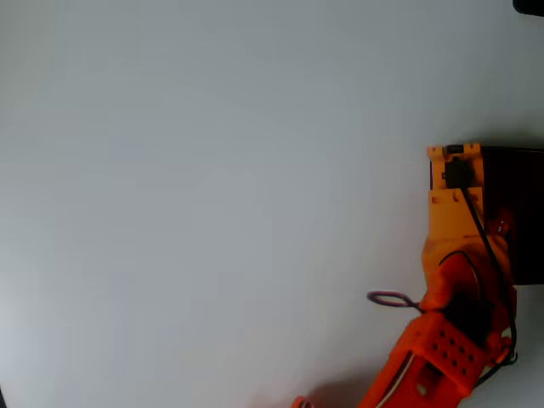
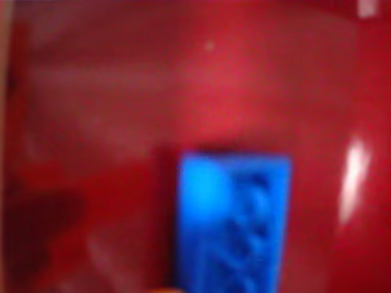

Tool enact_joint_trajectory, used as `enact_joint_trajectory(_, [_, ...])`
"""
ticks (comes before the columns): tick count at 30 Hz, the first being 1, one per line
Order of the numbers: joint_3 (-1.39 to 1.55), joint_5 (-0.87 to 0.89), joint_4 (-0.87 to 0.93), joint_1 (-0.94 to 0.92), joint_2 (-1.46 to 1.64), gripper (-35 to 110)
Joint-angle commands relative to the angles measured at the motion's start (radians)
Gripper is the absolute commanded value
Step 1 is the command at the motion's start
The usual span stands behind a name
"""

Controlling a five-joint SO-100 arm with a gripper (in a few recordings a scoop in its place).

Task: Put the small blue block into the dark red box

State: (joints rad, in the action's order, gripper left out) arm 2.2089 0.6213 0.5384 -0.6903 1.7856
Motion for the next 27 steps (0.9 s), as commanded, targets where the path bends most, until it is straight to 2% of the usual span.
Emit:
enact_joint_trajectory(1, [-0.008,-0.034,0.046,-0.002,0.098,21])
enact_joint_trajectory(6, [-0.035,-0.13,0.222,0.029,0.304,21])
enact_joint_trajectory(12, [0.052,-0.21,0.492,0.147,0.767,14])
enact_joint_trajectory(17, [0.17,-0.247,0.69,0.426,1.137,0])
enact_joint_trajectory(20, [0.249,-0.284,0.773,0.635,1.321,0])
enact_joint_trajectory(24, [0.405,-0.36,0.805,0.896,1.551,0])
enact_joint_trajectory(27, [0.5,-0.443,0.787,1.051,1.568,0])
